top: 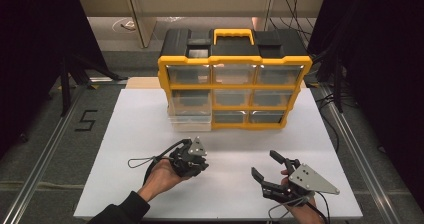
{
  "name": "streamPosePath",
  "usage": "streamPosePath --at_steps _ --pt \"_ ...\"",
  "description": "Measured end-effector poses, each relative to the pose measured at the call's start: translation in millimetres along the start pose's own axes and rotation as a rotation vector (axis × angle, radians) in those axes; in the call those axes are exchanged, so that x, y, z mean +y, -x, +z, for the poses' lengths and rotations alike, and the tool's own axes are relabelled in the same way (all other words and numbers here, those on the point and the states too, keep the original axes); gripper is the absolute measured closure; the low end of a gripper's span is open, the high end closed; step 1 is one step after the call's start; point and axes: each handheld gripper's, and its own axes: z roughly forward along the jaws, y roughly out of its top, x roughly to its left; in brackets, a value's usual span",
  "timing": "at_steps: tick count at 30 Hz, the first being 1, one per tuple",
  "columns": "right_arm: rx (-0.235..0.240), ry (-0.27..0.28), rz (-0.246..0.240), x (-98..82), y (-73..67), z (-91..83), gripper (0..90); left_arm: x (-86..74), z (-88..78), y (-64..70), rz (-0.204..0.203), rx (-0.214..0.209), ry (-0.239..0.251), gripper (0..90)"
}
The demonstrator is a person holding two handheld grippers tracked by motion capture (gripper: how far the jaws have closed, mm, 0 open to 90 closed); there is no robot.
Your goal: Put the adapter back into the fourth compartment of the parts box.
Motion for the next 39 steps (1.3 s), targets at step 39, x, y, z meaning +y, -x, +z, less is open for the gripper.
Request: streamPosePath --at_steps 39 --pt "-0.002 0.003 0.001 0.4 0.4 -0.3 24.2 11.1 -43.5 1.5 -0.038 -0.003 0.241 75.9"
